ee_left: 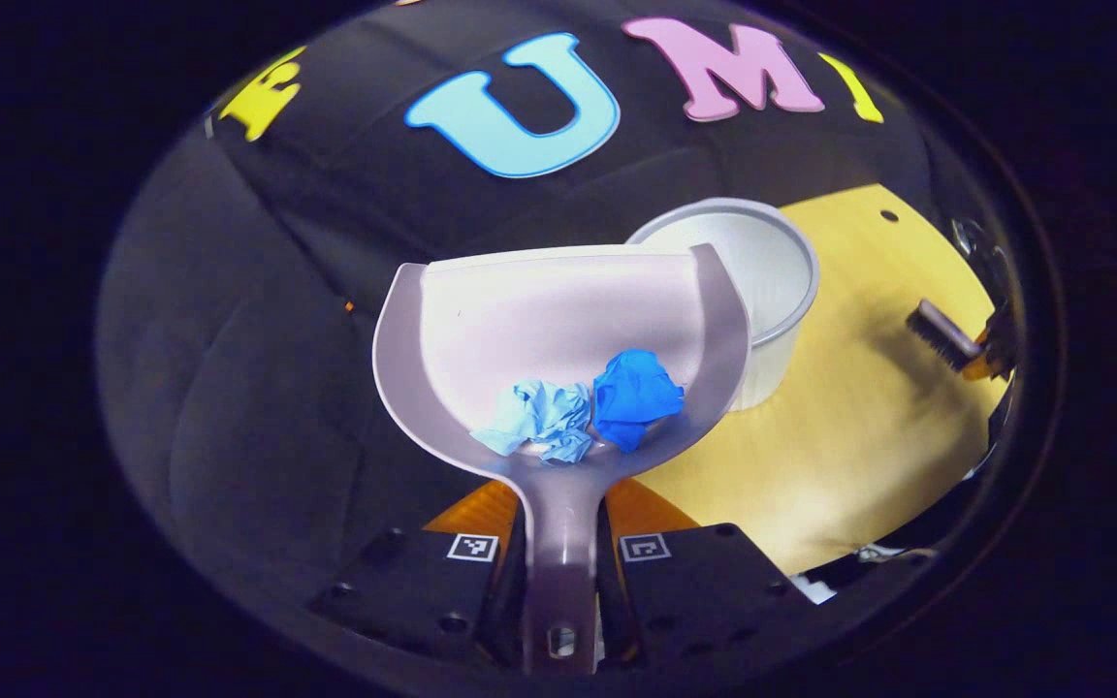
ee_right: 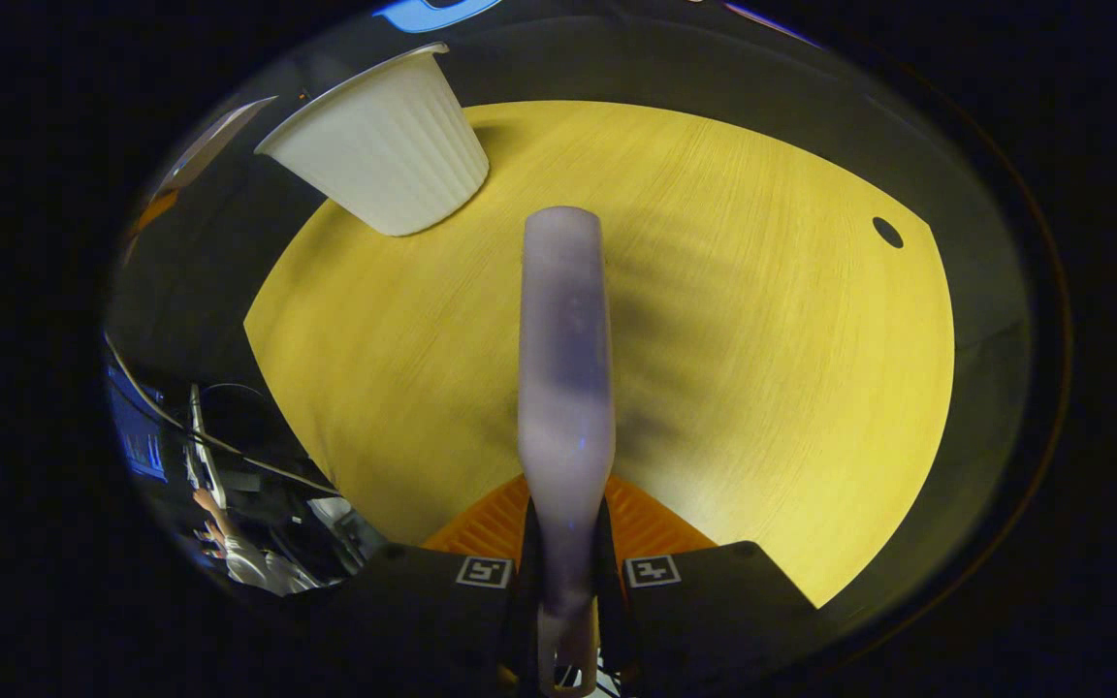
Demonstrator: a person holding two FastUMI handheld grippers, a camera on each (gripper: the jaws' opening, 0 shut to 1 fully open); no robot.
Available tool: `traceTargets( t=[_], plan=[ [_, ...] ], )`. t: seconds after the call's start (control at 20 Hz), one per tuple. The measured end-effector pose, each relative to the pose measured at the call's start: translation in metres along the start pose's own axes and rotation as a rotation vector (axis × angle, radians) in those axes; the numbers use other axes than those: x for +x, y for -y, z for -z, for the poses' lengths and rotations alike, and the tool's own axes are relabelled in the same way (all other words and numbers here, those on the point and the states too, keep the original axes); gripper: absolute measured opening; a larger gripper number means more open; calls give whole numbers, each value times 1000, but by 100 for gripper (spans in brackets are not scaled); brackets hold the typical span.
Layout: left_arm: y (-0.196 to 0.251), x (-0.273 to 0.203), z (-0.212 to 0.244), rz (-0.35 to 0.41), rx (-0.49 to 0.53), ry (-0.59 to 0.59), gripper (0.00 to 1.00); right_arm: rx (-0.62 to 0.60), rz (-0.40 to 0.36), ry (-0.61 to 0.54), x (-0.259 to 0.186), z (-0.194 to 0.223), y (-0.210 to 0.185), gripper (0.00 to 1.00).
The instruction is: Pick up the small broom and dustpan from the desktop, sweep the trash into the dustpan with the broom, and then empty the trash into the garbage bin.
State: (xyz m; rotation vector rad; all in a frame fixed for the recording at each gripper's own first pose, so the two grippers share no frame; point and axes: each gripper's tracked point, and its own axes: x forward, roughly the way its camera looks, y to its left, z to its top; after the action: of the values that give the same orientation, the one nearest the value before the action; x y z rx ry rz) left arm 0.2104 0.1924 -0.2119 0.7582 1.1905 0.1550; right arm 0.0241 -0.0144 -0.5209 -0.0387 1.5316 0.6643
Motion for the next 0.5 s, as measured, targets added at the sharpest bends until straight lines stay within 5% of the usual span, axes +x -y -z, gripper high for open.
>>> traceTargets(
  t=[0.2, 0.4, 0.5],
  plan=[
    [-5, 10, -43, -52, 263, -98, 29, 39, -45, -5, 1, 17, -6, 28],
    [-11, -7, -62, -208, 619, -124, 30, 41, -77, -28, 7, 31, -15, 28],
    [-10, -2, -57, -243, 683, -102, 29, 46, -94, -30, 6, 32, -20, 28]
  ],
)
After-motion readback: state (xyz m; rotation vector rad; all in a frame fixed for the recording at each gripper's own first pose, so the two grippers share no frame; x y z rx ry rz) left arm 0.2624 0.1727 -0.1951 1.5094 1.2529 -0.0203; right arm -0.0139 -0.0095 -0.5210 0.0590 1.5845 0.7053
